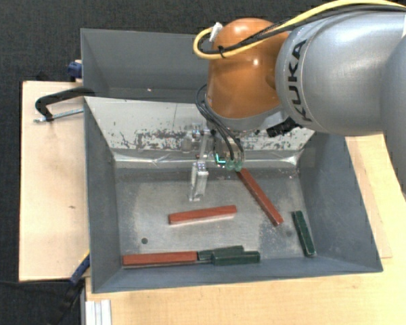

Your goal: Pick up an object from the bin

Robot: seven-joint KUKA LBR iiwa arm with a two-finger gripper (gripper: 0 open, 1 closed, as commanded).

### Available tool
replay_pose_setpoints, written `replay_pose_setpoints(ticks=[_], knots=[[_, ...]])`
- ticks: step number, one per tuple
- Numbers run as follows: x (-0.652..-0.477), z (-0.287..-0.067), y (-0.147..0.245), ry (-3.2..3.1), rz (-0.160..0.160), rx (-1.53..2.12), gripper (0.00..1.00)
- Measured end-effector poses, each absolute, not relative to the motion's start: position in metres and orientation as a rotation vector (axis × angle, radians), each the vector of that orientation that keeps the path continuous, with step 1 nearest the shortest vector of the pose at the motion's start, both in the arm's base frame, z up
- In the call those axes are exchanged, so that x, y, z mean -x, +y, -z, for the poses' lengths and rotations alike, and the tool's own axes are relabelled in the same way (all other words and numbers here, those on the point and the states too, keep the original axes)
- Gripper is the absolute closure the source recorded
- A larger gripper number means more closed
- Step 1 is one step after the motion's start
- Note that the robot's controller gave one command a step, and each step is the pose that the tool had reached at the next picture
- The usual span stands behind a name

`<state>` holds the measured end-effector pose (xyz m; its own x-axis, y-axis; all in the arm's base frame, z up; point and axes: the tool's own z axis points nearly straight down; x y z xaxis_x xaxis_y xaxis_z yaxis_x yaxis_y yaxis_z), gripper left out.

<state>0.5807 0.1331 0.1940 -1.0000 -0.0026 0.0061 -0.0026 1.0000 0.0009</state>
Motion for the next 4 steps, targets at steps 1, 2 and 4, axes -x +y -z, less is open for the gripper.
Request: replay_pose_setpoints(ticks=[1,2,4], knots=[[-0.583,-0.199,0.132,-3.144,0.003,-0.001,0.0],[-0.549,-0.129,0.101,-3.143,0.002,-0.141,0.0],[-0.55,-0.119,0.058,-3.141,-0.001,-0.197,0.0]])
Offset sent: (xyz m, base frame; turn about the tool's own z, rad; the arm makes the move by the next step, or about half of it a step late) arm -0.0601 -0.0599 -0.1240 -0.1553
